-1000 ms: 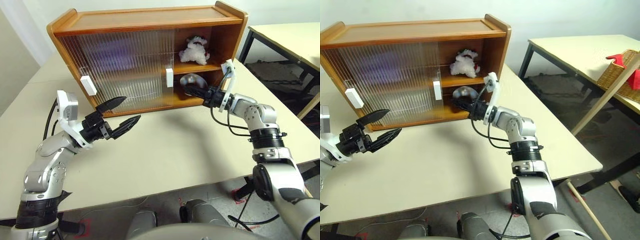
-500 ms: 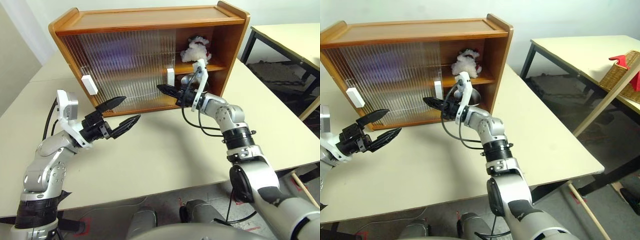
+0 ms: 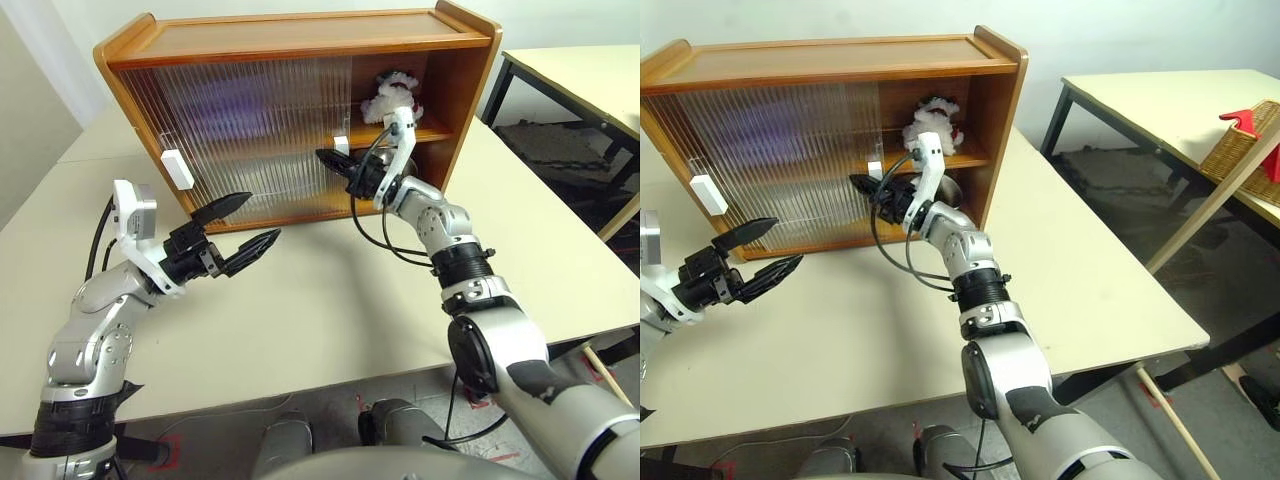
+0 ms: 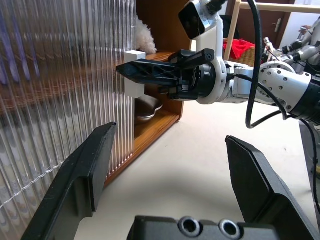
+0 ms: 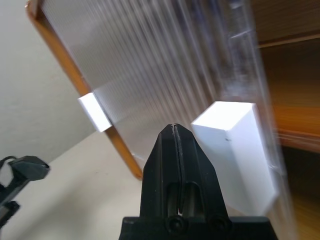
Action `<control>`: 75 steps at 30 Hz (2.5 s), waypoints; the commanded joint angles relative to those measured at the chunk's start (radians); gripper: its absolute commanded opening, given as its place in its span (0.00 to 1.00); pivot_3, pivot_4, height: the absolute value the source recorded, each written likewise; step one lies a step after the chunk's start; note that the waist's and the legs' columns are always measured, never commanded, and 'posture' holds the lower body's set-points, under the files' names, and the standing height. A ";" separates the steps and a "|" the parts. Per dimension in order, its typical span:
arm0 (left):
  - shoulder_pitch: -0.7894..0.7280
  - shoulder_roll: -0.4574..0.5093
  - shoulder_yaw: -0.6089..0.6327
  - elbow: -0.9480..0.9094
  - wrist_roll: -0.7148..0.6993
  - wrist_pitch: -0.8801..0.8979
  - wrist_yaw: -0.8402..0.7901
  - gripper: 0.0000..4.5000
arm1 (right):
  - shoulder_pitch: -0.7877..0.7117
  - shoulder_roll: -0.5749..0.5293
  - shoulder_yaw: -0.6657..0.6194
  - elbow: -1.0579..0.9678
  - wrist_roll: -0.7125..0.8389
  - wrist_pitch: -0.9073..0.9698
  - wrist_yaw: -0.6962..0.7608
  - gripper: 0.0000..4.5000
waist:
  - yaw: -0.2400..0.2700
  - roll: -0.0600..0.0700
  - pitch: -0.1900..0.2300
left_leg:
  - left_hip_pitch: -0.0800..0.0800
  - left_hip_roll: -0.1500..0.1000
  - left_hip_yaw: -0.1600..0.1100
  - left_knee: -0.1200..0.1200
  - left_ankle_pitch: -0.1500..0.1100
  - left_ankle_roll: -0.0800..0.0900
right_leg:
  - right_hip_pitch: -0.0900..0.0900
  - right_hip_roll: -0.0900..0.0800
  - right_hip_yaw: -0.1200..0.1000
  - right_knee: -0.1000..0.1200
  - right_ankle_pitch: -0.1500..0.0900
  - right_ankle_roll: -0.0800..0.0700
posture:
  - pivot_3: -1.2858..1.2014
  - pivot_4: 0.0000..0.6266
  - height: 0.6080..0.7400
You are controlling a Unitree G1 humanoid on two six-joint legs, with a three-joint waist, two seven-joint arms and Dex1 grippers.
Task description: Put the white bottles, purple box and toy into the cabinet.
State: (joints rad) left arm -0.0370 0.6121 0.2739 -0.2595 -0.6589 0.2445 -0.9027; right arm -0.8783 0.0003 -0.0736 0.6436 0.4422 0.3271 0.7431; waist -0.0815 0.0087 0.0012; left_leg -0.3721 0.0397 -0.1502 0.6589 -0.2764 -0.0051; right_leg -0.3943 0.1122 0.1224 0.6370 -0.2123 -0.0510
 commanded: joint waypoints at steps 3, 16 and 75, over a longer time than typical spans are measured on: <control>-0.002 0.001 -0.008 -0.025 0.004 0.016 0.014 1.00 | -0.006 -0.018 -0.019 0.009 -0.010 -0.012 -0.016 0.01 | 0.000 0.000 0.000 | 0.000 0.000 0.000 0.000 0.000 0.000 | 0.000 0.000 0.000 0.000 0.000 0.000 | 0.48 0.00 1.00; -0.004 0.004 -0.008 -0.050 -0.003 0.038 0.027 1.00 | -0.031 -0.089 -0.044 0.072 -0.030 -0.051 -0.023 0.01 | 0.009 0.000 0.000 | 0.000 0.000 0.000 0.003 0.001 0.001 | 0.002 0.000 0.000 0.000 0.001 0.007 | 0.48 0.00 1.00; 0.003 0.001 -0.002 0.012 0.015 -0.008 -0.015 1.00 | 0.021 -0.027 0.023 -0.115 0.011 0.136 0.060 0.01 | 0.000 0.000 0.000 | 0.006 0.002 -0.003 0.000 0.000 0.002 | 0.003 0.014 0.002 0.000 0.001 0.001 | 0.48 0.00 1.00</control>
State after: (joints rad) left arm -0.0351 0.6120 0.2736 -0.2557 -0.6580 0.2434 -0.9143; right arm -0.8441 -0.0331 -0.0497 0.5049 0.4678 0.4924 0.8207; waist -0.0810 0.0087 0.0013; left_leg -0.3657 0.0417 -0.1531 0.6589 -0.2768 -0.0033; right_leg -0.3914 0.1261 0.1239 0.6370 -0.2112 -0.0499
